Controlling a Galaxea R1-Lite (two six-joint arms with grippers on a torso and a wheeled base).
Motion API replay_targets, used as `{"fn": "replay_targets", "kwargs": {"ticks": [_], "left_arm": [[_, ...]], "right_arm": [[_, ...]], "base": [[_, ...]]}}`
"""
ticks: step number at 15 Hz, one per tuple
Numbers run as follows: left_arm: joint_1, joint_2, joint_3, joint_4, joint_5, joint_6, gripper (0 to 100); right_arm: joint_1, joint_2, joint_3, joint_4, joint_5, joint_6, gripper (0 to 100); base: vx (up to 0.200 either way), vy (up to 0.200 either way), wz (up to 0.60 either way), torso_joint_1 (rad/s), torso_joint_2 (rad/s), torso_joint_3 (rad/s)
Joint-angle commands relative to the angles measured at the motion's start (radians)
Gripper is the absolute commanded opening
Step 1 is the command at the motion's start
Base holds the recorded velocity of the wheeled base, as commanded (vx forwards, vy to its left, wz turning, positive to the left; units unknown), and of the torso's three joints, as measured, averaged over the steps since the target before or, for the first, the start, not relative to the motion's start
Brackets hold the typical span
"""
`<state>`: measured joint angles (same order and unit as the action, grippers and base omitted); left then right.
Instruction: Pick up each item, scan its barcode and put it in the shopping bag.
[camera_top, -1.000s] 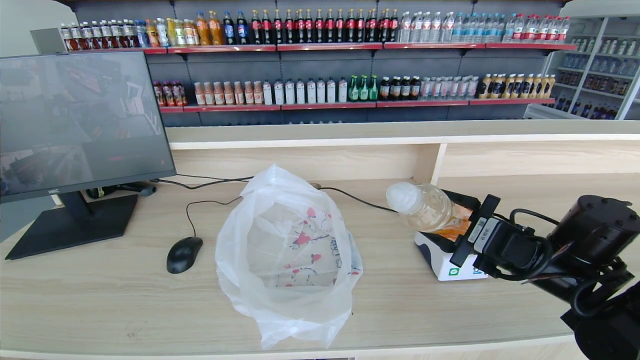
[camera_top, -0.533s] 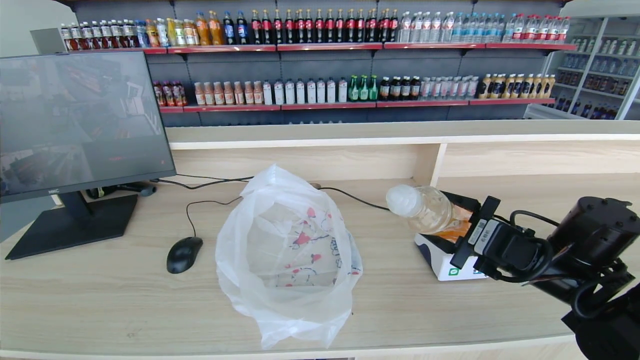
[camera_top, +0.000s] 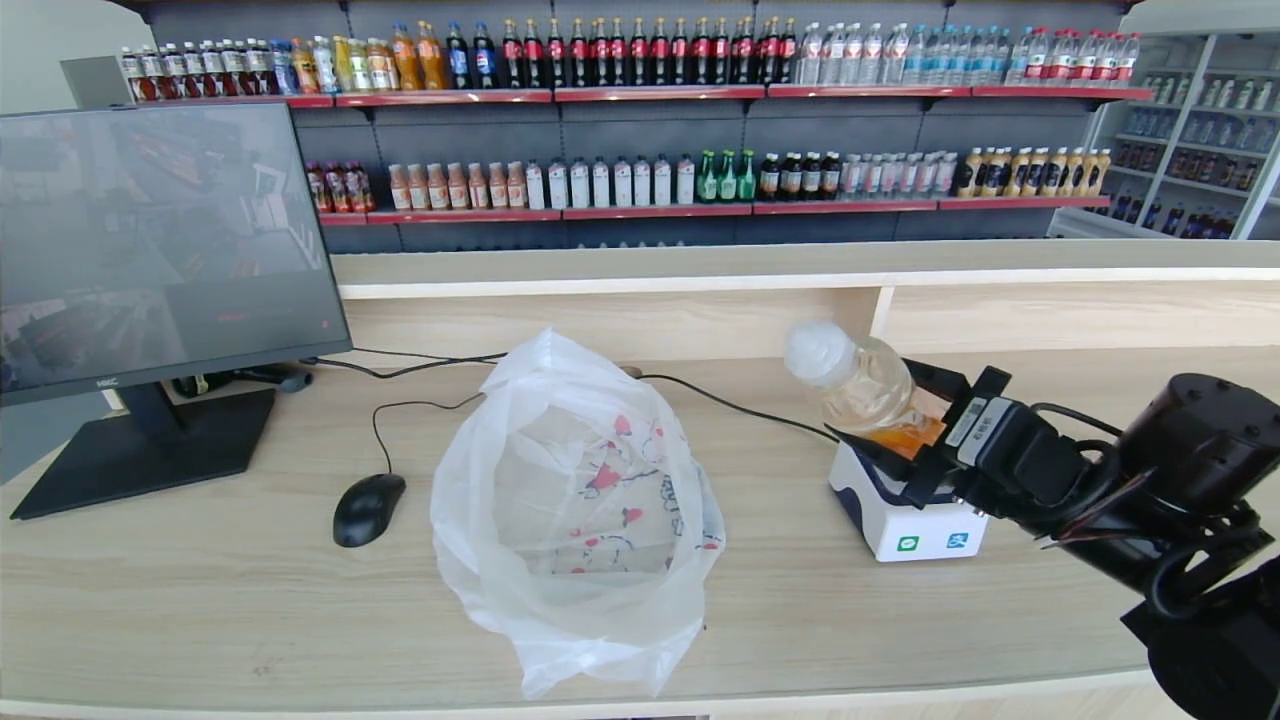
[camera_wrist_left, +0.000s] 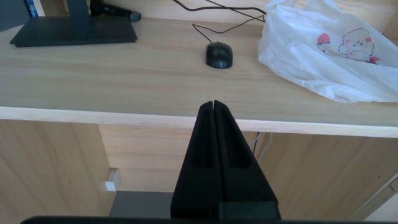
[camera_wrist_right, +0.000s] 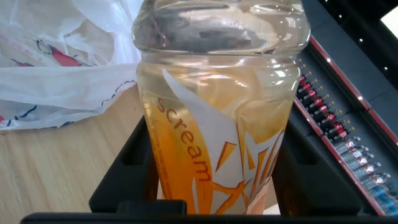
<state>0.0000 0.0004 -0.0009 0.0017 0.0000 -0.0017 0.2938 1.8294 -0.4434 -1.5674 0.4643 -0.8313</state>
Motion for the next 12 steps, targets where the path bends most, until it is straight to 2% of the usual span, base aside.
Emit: {"fn": "replay_targets", "kwargs": {"ticks": [1,5,10,12], "left_arm": [[0.0,0.0,0.001,0.0,0.0,0.0,0],[0.0,0.0,-0.001,0.0,0.0,0.0,0],[0.0,0.0,0.001,0.0,0.0,-0.001,0],[0.0,0.0,0.001,0.0,0.0,0.0,0]], "right_arm": [[0.002,-0.025,-0.006,-0.003,-0.01,0.017,0],[0.001,-0.061,-0.031,-0.003,-0.032,0.098,0],[-0.001,-0.125,-0.023,-0.003,-0.211,0.285,0],[-0.01,-0.136,-0.032,-0.003,-0.28,0.431,0]], "base": [[0.0,0.0,0.0,0.0,0.0,0.0],[0.0,0.0,0.0,0.0,0.0,0.0],[0.0,0.0,0.0,0.0,0.0,0.0],[0.0,0.0,0.0,0.0,0.0,0.0]]}}
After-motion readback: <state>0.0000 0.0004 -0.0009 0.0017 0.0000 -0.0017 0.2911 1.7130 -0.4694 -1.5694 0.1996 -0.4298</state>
